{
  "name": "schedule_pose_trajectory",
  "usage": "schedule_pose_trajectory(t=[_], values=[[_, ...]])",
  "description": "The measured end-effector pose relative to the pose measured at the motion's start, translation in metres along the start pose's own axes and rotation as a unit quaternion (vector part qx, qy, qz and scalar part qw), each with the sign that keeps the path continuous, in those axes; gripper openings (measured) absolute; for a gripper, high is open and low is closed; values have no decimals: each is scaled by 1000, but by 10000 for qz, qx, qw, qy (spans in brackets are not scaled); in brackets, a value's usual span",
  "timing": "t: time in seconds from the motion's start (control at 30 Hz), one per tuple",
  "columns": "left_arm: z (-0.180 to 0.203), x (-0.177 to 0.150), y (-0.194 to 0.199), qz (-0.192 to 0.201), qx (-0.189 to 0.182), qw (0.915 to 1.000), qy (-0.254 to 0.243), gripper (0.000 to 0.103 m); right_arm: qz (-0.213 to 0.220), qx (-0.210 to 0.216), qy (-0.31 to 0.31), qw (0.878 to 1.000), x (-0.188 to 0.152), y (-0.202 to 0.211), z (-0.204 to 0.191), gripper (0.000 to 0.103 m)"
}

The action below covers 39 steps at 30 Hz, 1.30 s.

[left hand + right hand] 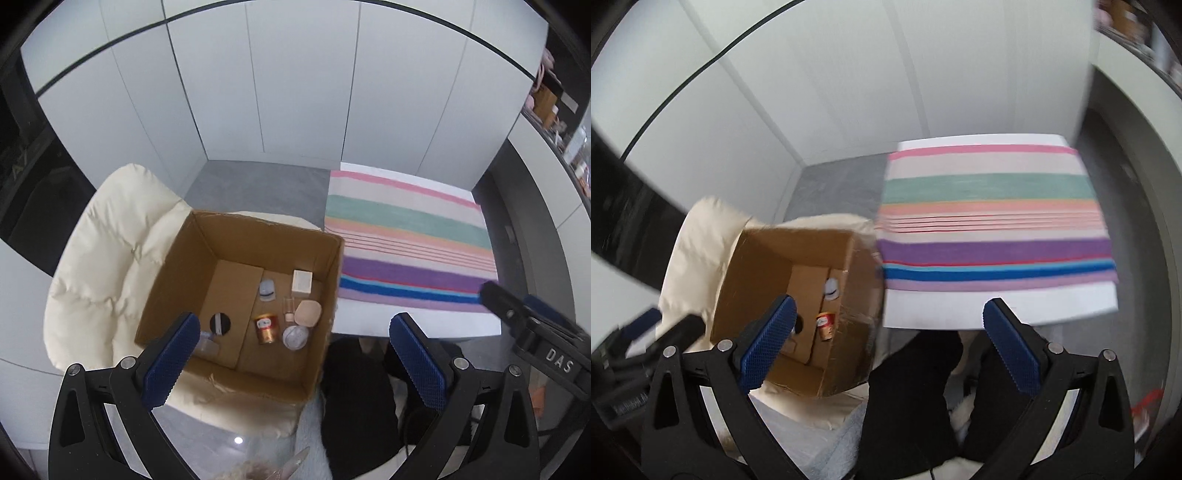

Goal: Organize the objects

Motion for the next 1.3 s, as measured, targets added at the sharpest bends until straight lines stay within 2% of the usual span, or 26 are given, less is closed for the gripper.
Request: schedule_pose_trajectory(t=[0.07,0.1,0.27,0.37,0.5,0.8,1.3], values=[[9,-6,5,-74,70,9998,-180,103,121,-370,85,9992,-1,17,8,103],[15,-8,6,-113,46,9995,-278,103,141,-689,236,9972,-4,28,10,103],[37,-13,19,-198,-217,9982,-519,103,331,-1403,622,9876,-11,69,17,102],[41,-11,28,-128,-371,9981,-468,103,281,-1358,522,9890,-13,79,23,102],[43,-9,37,-4,-349,9982,-495,103,221,-1303,382,9905,-18,86,27,102],[47,-12,39,-24,-313,9981,-533,103,58,-1099,285,9935,-26,85,29,102],[45,-14,39,-36,-294,9983,-512,103,98,-1130,338,9930,-29,87,25,102]])
Point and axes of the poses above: each gripper's, at about its wrist camera, not at the fingertips, and y roughly against the way its jaws point, z to its right, x to its top, the point moved 7 cm from there along -y, roughly the way its jaws point, and after that the axes turned 6 degrees about -x, right-handed, at the moved point
